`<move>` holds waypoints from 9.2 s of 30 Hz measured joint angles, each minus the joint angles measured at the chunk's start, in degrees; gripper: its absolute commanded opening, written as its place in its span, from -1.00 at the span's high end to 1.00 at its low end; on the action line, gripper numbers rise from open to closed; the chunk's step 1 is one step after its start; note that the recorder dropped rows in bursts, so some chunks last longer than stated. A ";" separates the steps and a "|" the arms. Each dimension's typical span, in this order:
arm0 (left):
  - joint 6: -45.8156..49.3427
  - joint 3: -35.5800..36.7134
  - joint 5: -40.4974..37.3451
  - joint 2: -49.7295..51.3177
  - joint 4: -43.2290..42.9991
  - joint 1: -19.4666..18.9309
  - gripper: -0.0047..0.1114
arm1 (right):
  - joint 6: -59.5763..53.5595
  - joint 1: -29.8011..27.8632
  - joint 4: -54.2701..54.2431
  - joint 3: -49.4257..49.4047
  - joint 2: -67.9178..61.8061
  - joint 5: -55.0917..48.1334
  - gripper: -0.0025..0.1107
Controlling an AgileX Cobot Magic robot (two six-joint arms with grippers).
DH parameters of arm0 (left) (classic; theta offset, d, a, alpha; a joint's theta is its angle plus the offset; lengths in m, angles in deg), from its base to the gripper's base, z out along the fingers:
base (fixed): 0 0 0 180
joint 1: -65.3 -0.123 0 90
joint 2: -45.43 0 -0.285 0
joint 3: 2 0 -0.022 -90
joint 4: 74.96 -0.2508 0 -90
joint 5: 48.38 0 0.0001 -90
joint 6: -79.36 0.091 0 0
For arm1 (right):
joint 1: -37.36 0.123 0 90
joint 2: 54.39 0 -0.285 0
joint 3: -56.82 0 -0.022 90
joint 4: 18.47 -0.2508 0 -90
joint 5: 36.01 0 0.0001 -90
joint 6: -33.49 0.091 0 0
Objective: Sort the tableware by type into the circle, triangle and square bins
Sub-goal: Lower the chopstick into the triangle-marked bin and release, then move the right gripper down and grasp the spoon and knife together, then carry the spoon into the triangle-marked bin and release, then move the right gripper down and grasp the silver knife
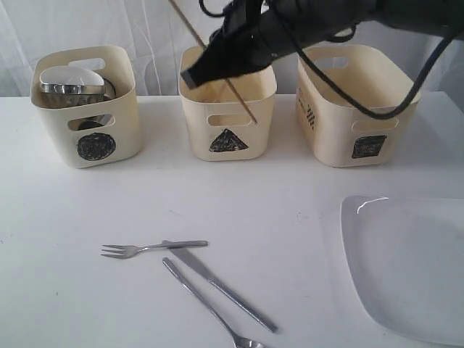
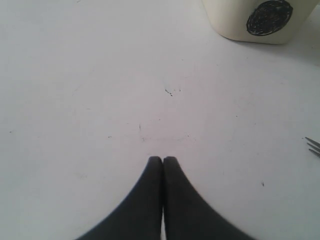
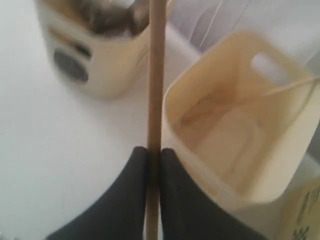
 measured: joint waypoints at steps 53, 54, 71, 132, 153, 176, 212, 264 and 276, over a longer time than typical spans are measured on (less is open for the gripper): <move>0.00 0.00 0.00 0.00 0.00 0.00 0.92 | 7.39 6.04 -9.40 -2.93 -7.74 -34.14 0.96; 0.00 0.00 0.00 0.00 0.00 0.00 0.92 | 8.15 8.05 -9.52 -4.18 -7.45 -34.02 0.96; 0.00 0.00 0.00 0.00 0.00 0.00 0.92 | 11.46 22.73 6.90 -11.62 -10.66 -29.83 0.48; 0.09 0.00 0.00 0.00 0.00 0.00 0.92 | 7.16 14.46 -1.37 0.94 -24.27 -21.95 0.96; 0.09 0.00 0.00 0.00 0.00 0.00 0.92 | 7.16 14.46 0.15 1.06 -24.27 -22.78 0.61; 0.09 0.00 0.00 0.00 0.00 0.00 0.92 | 3.73 14.25 1.91 -1.54 -25.27 -28.77 0.96; 0.09 0.00 0.00 0.00 0.00 0.00 0.92 | 18.81 -2.89 6.21 5.24 -11.66 0.52 0.96; 0.09 0.00 0.00 0.00 0.00 0.00 0.92 | -7.36 7.89 -2.58 -13.98 -4.40 -28.31 0.96; 0.09 0.00 0.00 0.00 0.00 0.00 0.92 | -34.88 11.98 8.67 -18.56 -7.00 -23.62 0.29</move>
